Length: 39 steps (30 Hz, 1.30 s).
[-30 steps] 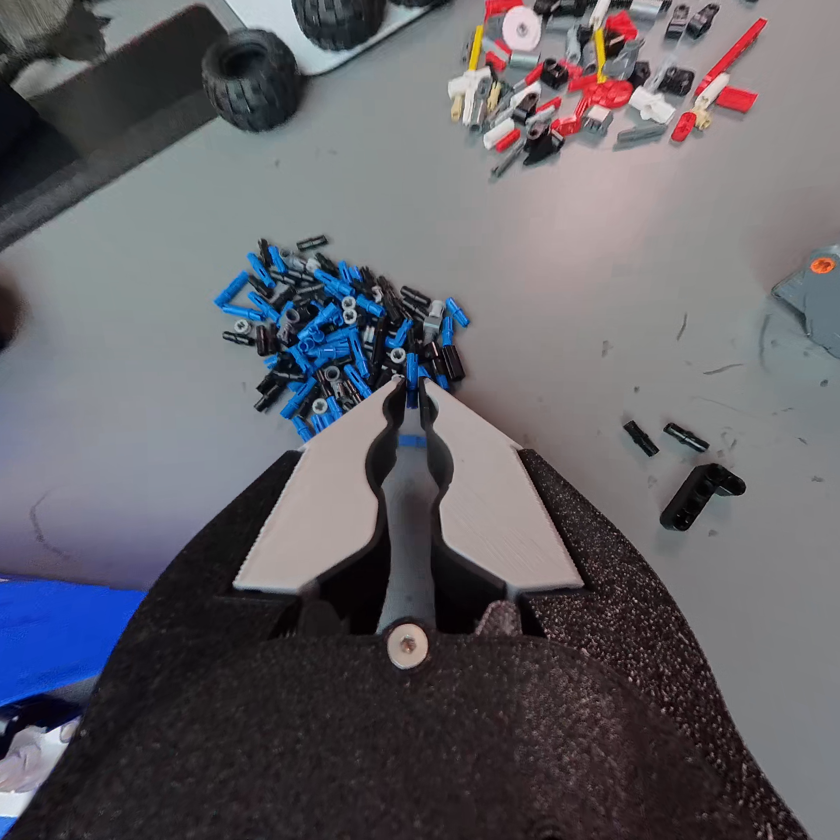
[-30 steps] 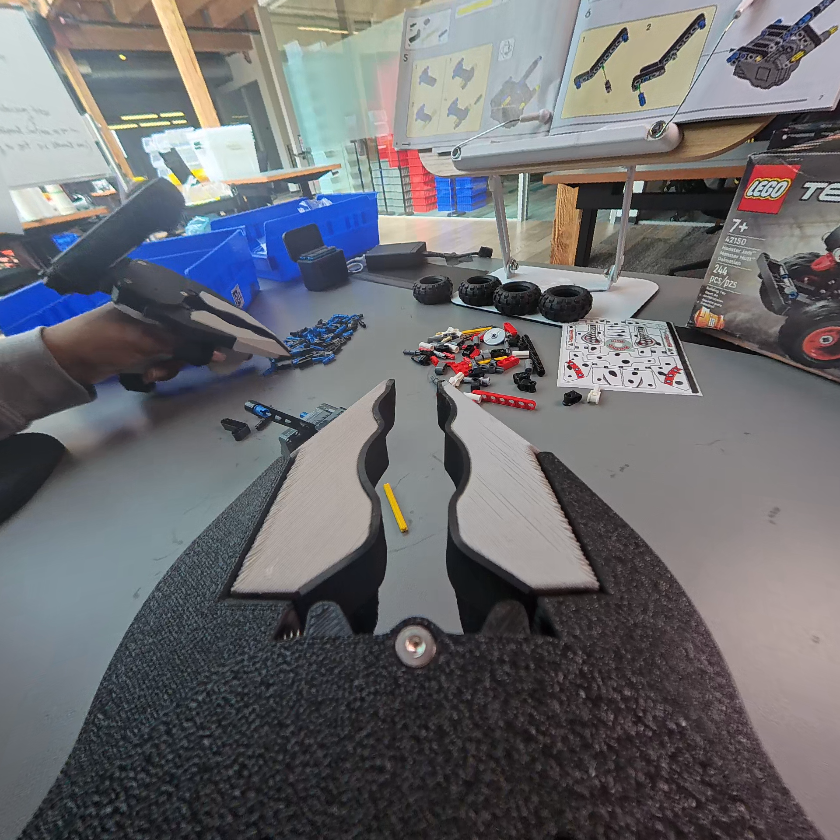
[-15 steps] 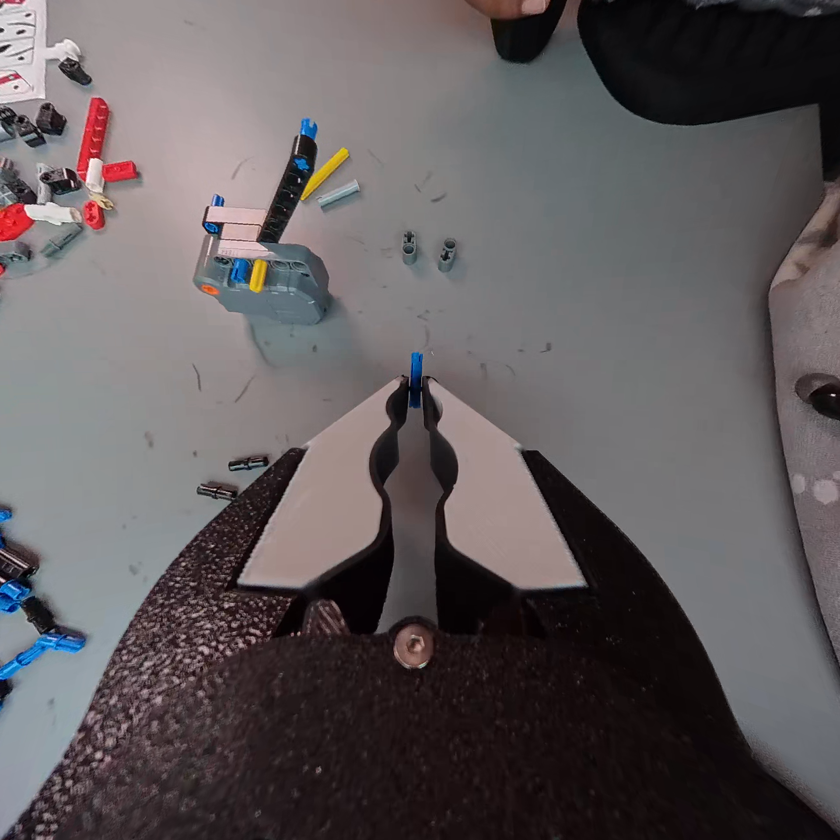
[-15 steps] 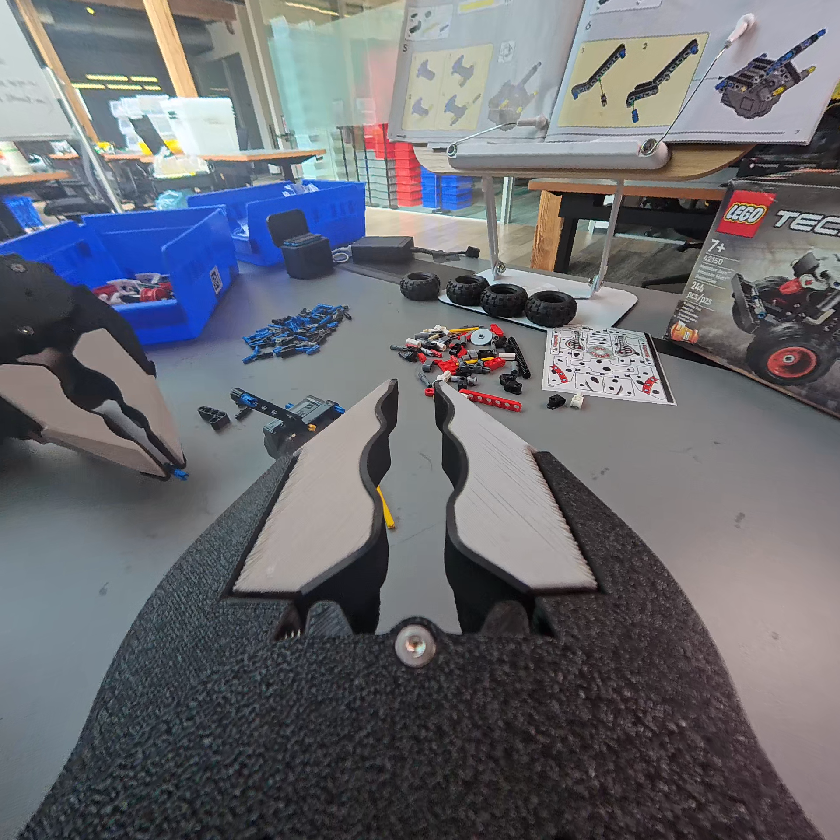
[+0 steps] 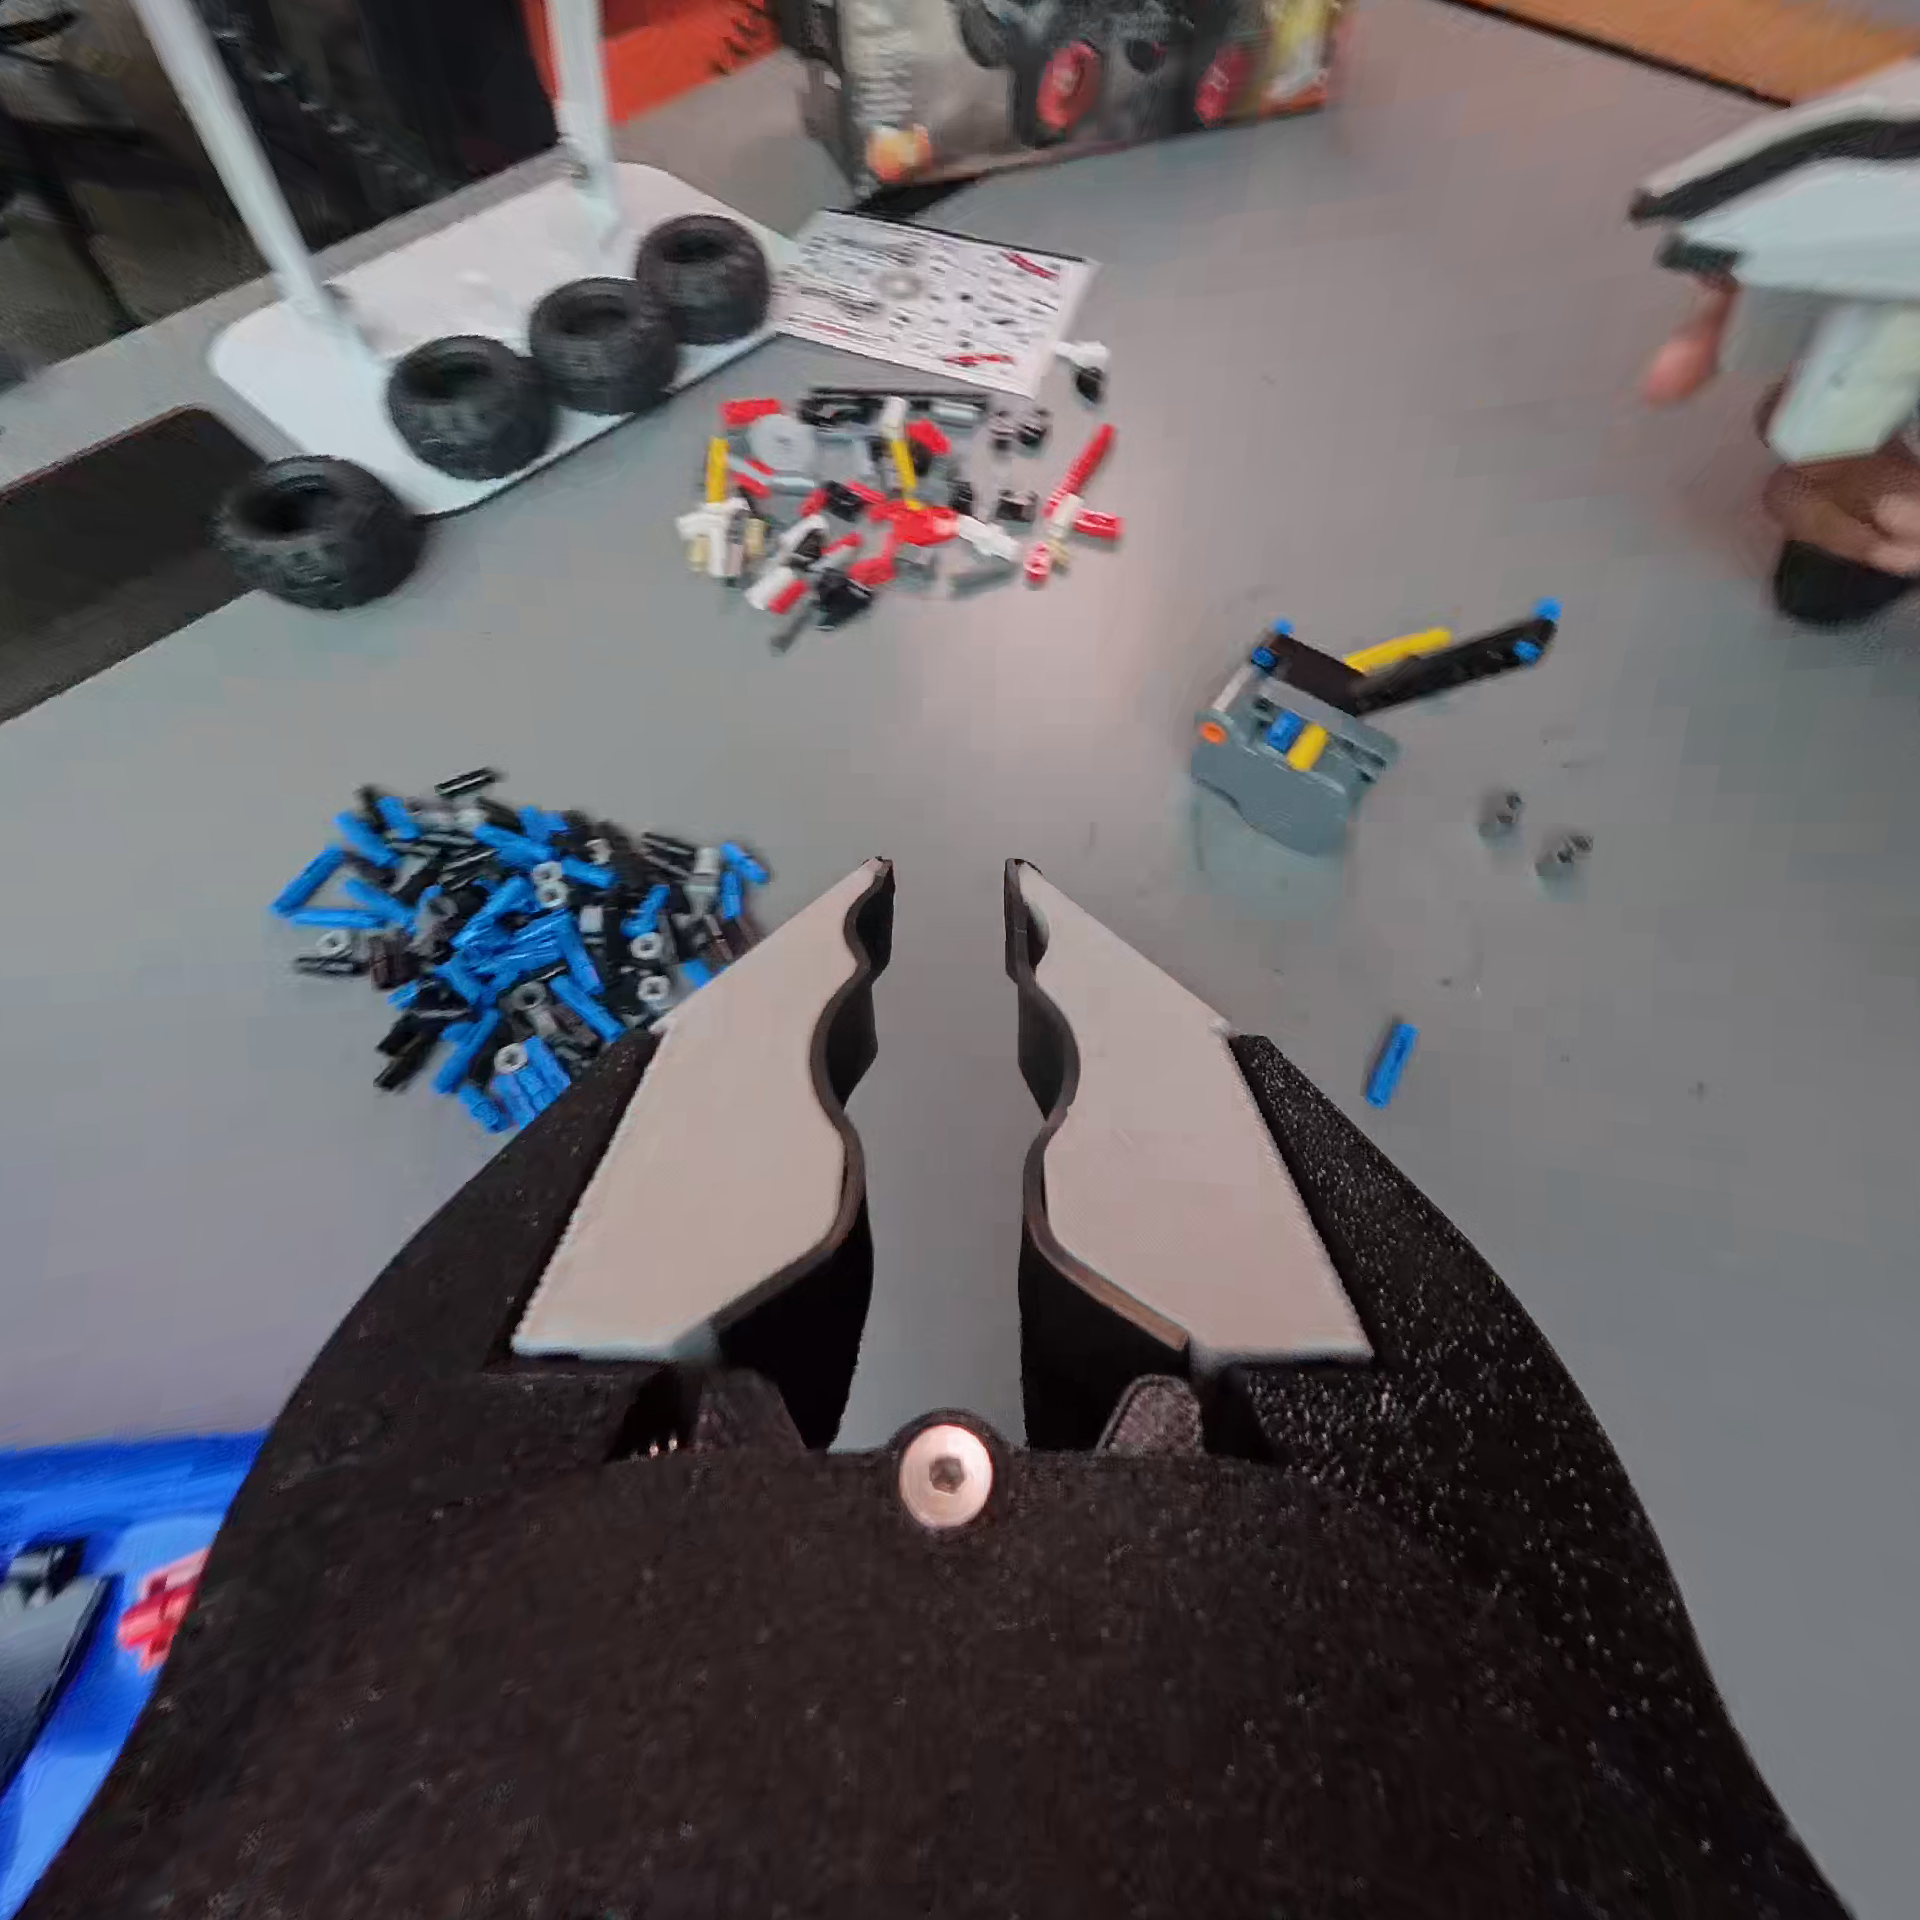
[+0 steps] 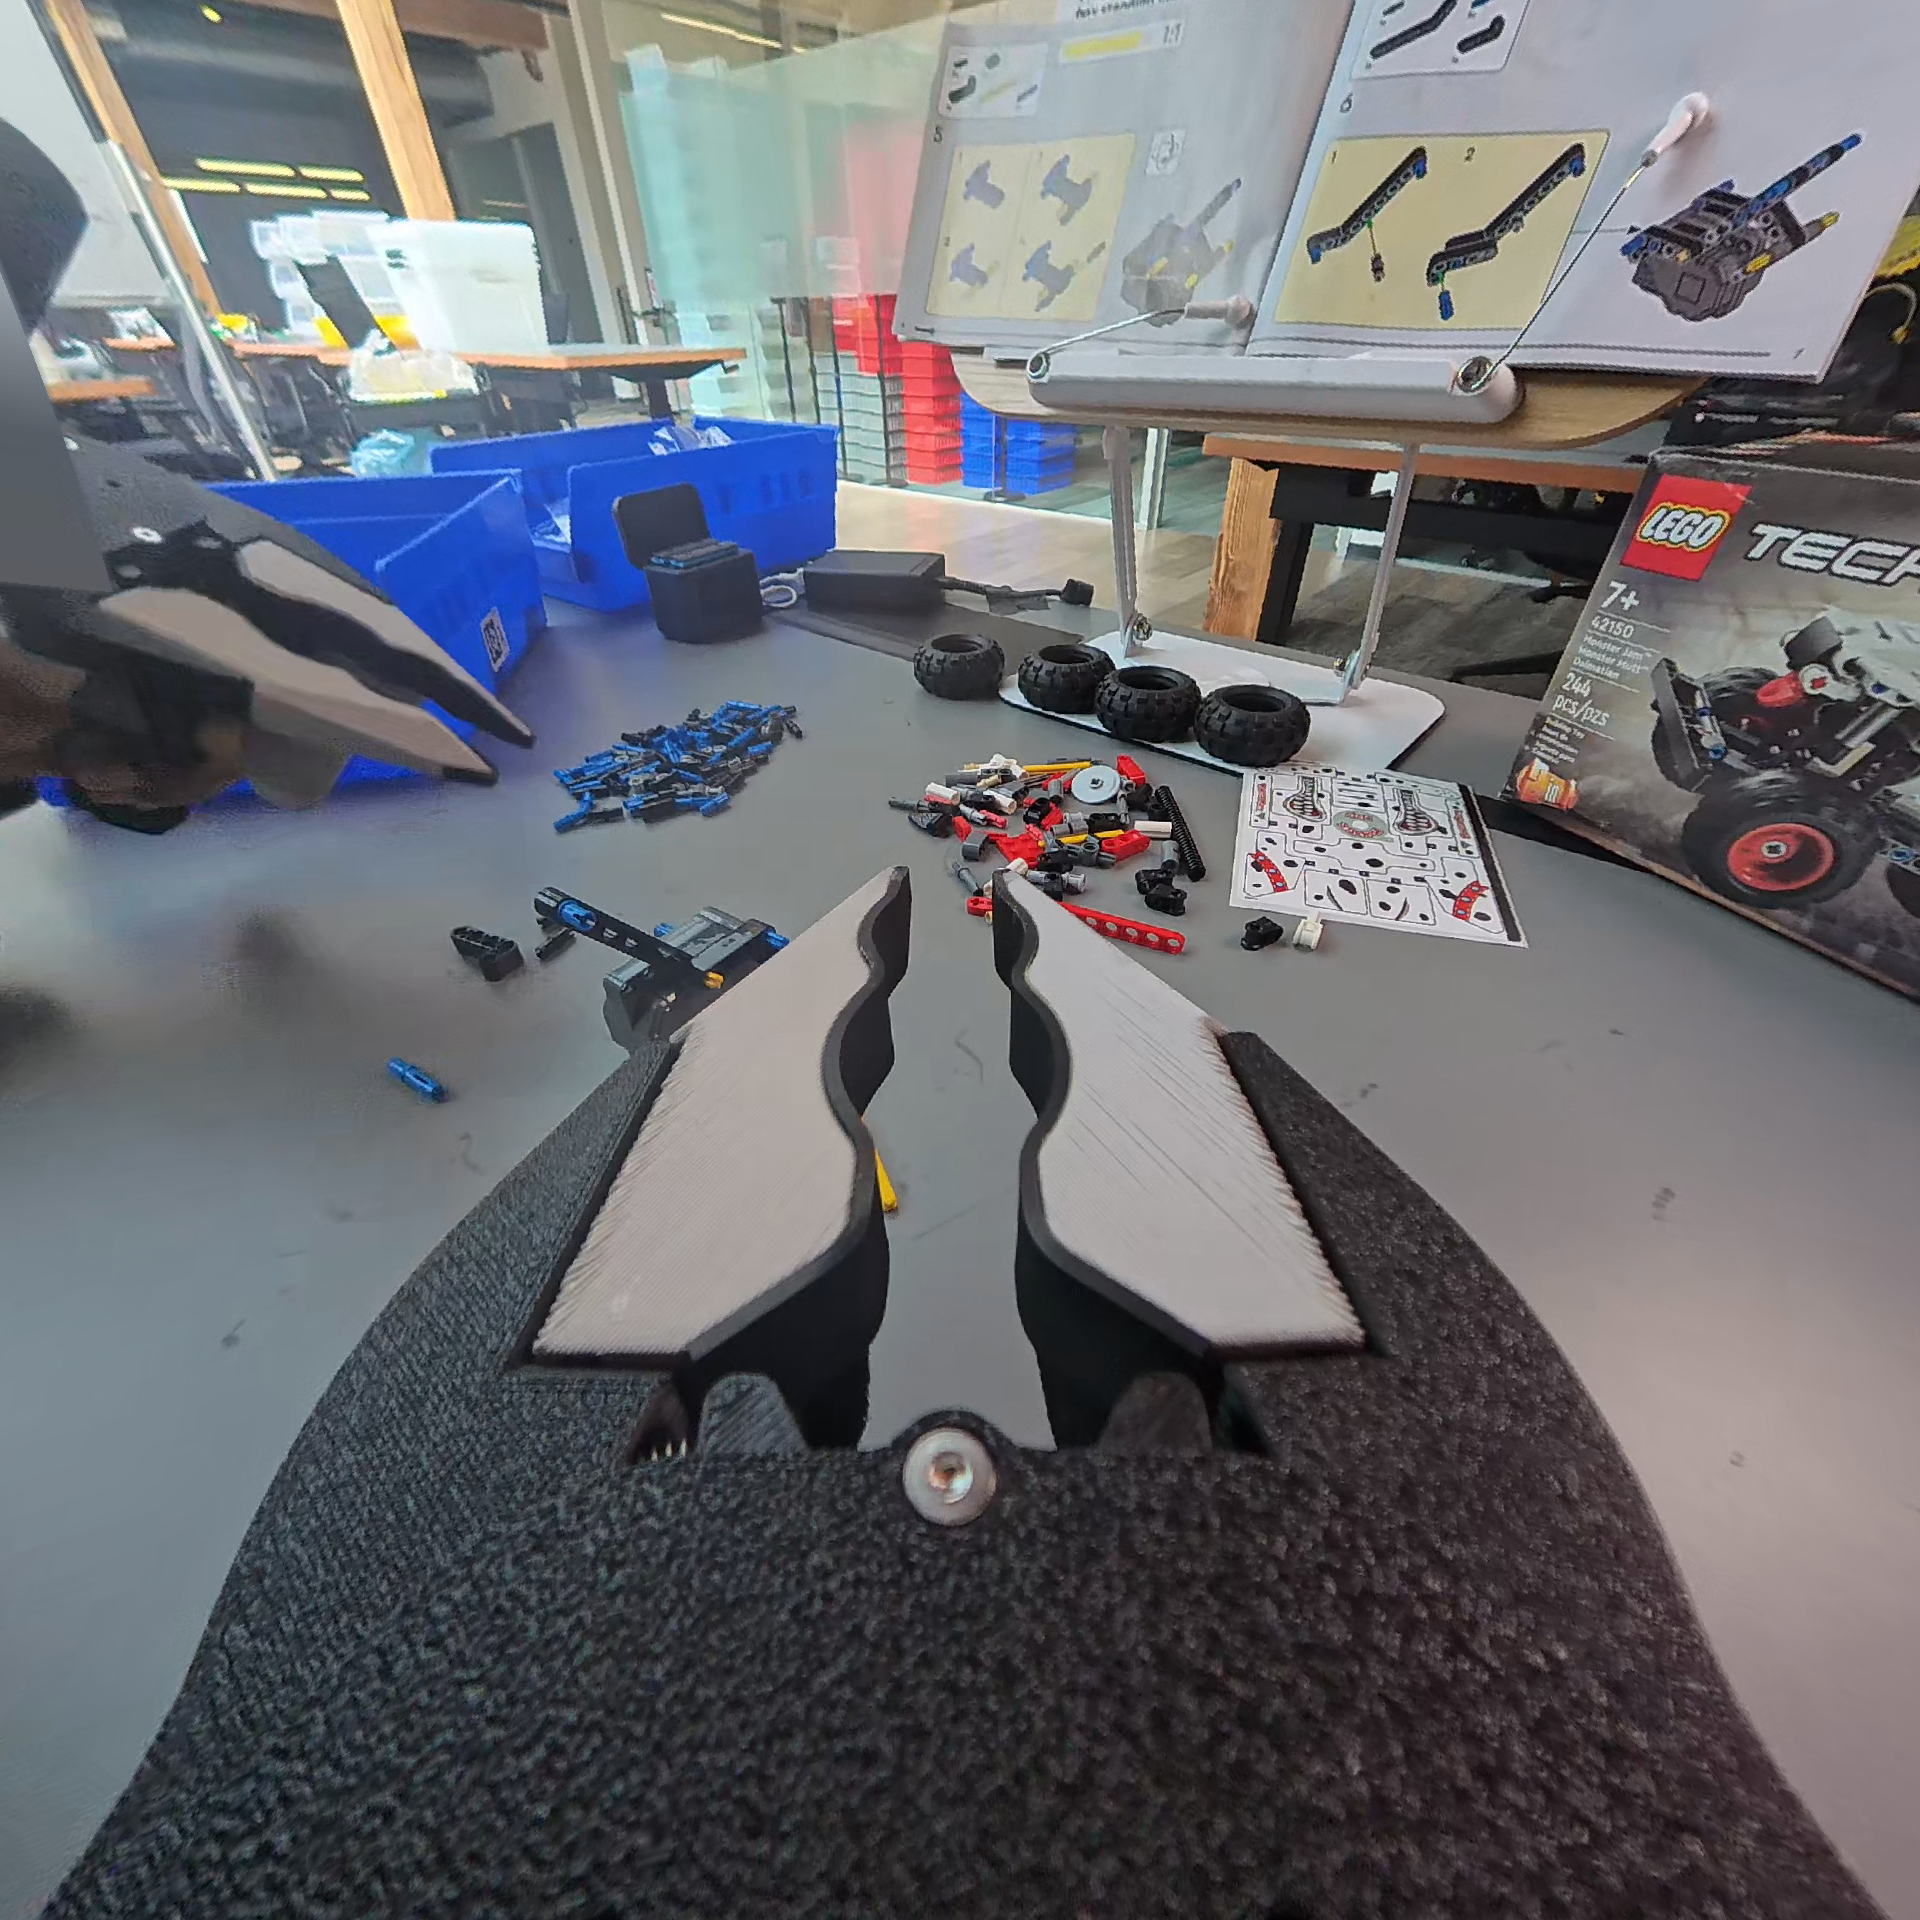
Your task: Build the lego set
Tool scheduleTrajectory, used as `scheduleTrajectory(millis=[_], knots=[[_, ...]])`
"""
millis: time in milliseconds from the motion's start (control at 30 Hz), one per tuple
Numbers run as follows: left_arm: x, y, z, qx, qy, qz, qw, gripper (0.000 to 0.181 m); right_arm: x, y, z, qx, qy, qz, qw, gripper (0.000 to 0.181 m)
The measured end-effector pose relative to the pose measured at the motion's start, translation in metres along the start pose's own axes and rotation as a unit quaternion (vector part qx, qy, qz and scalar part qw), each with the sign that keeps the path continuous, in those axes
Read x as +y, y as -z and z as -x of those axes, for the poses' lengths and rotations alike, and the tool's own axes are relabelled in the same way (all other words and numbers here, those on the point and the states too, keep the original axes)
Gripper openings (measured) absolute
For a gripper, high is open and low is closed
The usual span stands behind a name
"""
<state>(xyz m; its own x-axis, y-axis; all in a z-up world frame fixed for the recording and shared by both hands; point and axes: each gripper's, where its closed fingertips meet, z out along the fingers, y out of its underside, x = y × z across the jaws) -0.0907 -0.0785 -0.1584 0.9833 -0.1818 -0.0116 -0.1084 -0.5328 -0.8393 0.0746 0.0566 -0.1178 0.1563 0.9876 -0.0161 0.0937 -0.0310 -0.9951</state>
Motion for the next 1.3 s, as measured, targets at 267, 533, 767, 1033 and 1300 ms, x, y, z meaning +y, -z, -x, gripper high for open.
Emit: scheduleTrajectory(millis=[267, 533, 767, 1033, 1300], knots=[[0.054, 0.016, 0.098, -0.206, 0.163, 0.072, 0.962, 0.012, -0.005, 0.003, 0.002, -0.006, -0.002, -0.008, 1.000, 0.016], [0.073, 0.012, 0.108, -0.263, 0.131, 0.126, 0.947, 0.011, -0.006, 0.004, 0.004, -0.014, -0.009, -0.011, 1.000, 0.016], [0.069, 0.001, 0.121, -0.258, 0.148, 0.124, 0.947, 0.012, -0.006, 0.004, 0.005, -0.019, -0.014, -0.010, 1.000, 0.016], [0.073, 0.000, 0.122, -0.254, 0.157, 0.129, 0.946, 0.008, -0.007, 0.005, 0.002, -0.017, -0.020, -0.013, 1.000, 0.016], [0.080, 0.002, 0.121, -0.243, 0.185, 0.122, 0.944, 0.007, -0.007, 0.006, 0.001, -0.016, -0.023, -0.013, 1.000, 0.016]])
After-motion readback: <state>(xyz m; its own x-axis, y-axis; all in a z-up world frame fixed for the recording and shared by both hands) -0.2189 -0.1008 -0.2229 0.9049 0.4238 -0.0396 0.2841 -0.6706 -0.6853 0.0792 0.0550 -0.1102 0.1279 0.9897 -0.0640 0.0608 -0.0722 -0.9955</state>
